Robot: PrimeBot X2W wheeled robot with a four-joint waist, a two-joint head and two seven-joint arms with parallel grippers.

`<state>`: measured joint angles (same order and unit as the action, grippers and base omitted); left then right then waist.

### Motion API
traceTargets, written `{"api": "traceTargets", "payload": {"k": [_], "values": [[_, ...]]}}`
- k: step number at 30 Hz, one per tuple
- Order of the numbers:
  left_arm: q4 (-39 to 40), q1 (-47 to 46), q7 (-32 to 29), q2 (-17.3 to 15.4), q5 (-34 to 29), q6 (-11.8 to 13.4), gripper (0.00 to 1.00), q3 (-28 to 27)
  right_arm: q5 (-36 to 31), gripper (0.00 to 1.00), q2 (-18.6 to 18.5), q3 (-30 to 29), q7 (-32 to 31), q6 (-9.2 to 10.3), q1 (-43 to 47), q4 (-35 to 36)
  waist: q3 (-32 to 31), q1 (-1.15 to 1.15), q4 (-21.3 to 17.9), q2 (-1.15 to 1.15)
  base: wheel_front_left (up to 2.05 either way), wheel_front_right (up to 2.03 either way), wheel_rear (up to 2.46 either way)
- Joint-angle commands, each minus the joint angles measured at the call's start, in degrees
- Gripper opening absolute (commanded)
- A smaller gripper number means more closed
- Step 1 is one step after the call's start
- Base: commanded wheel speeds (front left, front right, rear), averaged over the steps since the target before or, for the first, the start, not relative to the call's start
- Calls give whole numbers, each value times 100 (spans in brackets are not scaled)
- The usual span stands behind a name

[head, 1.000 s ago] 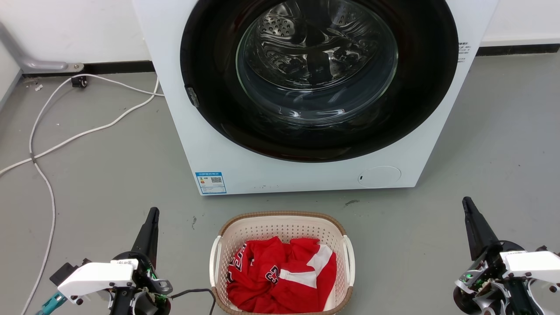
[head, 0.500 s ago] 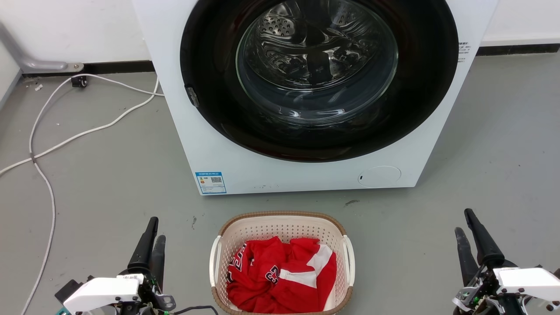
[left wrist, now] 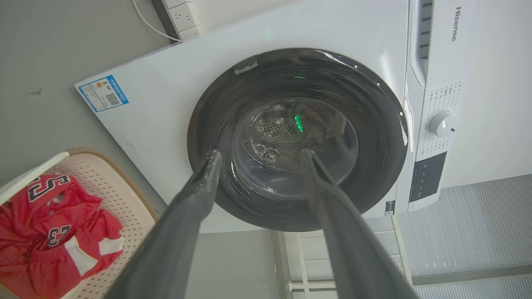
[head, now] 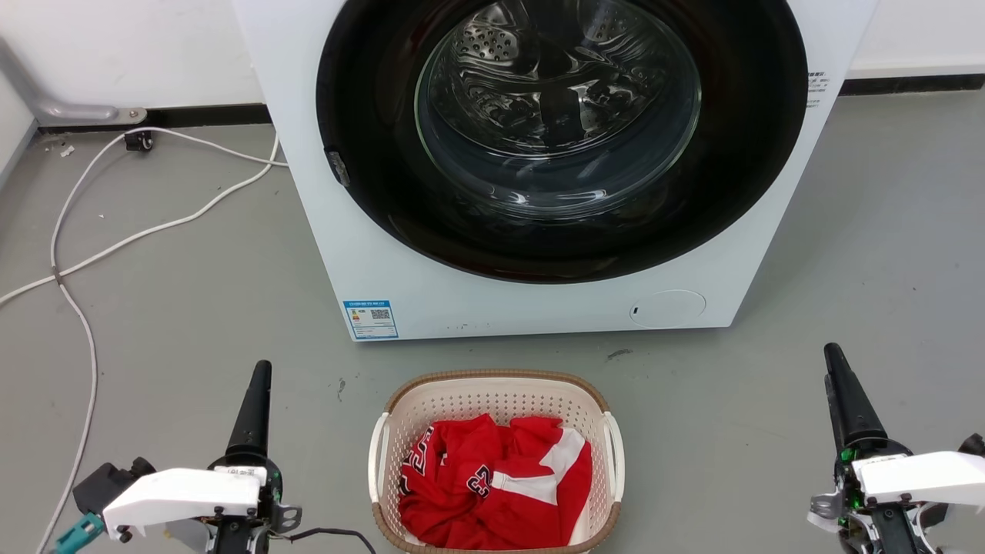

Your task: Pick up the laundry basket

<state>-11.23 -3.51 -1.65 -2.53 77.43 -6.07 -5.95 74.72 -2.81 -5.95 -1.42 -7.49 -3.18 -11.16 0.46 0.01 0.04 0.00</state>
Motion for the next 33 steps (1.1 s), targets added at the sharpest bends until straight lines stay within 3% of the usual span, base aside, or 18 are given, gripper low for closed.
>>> {"api": "traceTargets", "payload": {"k": [1, 17, 33], "values": [[183, -75, 75, -22, -258, 32, 100, 26, -293, 100, -18, 21, 67, 0, -27, 186, 2, -1, 0, 0, 0, 0, 0], [590, 10, 436, -27, -2225, 394, 100, 400, -2462, 100, -17, 295, 427, 0, 103, 577, 19, -1, 4, 0, 0, 0, 0], [865, 101, 745, -32, -3557, 403, 100, 568, -3817, 100, -17, 378, 732, 0, 220, 713, 33, -1, 12, 0, 0, 0, 0]]}}
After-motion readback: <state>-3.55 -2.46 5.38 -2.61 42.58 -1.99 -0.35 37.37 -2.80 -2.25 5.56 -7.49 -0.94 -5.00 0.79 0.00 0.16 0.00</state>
